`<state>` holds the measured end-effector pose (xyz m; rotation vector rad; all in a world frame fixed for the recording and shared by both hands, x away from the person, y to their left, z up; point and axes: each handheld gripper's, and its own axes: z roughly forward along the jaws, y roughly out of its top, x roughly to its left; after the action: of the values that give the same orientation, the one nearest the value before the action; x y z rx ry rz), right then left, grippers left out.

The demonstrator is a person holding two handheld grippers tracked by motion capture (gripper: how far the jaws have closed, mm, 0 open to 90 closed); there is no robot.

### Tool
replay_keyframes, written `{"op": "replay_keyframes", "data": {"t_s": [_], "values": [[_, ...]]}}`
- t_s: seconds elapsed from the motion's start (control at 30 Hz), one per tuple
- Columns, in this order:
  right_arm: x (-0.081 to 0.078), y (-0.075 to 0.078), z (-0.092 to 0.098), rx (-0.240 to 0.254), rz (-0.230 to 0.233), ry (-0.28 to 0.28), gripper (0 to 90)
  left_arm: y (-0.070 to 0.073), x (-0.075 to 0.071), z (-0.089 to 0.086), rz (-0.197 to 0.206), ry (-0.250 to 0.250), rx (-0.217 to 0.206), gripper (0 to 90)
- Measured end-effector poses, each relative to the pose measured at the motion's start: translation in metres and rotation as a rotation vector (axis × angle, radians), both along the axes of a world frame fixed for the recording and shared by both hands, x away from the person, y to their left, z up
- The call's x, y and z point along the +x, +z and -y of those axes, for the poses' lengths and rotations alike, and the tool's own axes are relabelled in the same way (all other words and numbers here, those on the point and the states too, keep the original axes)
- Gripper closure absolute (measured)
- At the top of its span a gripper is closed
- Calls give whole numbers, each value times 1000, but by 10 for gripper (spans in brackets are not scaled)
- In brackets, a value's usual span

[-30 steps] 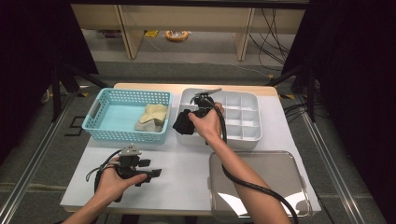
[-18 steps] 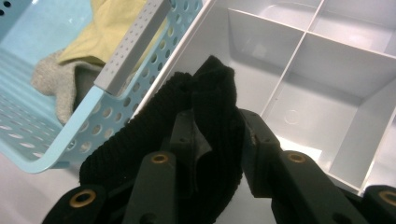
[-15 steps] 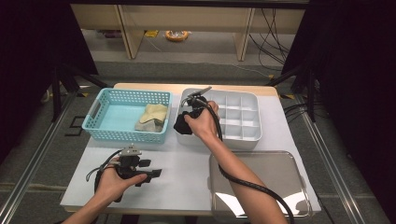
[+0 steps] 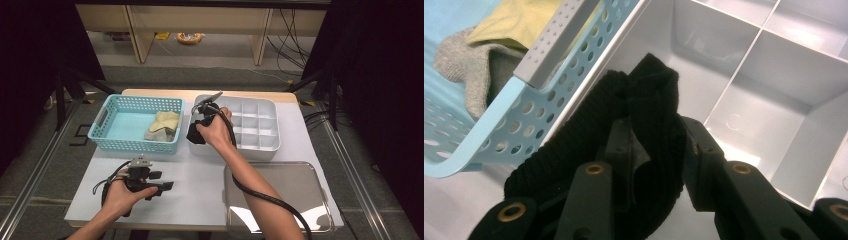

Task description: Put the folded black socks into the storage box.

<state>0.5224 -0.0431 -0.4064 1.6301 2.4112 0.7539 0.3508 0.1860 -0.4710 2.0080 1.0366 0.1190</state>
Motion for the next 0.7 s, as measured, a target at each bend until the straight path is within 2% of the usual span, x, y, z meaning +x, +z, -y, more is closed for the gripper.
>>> {"op": "replay_keyframes", "data": {"t_s": [0.1,0.17,0.23,0.33,0.37,0.47,0.57,0.6,0.63,0.67,0.7], "values": [[1,-1,0,-19,-14,-10,686,1,-1,0,6,8,0,333],[2,-2,2,3,-3,6,664,1,0,0,5,2,2,333],[2,-1,4,33,-13,-13,617,1,0,0,2,0,-6,333],[1,-1,9,51,12,-24,535,1,0,0,4,1,-7,333],[1,1,8,47,-13,-78,512,1,0,0,5,4,-5,333],[2,4,13,62,30,-46,464,2,0,-1,7,5,-1,332],[3,5,15,87,43,-57,437,2,-1,-1,8,6,-3,332],[2,7,15,78,6,-94,432,2,0,-1,7,1,-9,333],[2,6,16,85,10,-91,431,2,0,-1,6,-1,-9,332],[1,6,15,95,4,-114,428,2,-1,-1,7,-1,-10,332],[1,6,16,103,25,-100,425,2,-1,-1,6,-1,-9,332]]}}
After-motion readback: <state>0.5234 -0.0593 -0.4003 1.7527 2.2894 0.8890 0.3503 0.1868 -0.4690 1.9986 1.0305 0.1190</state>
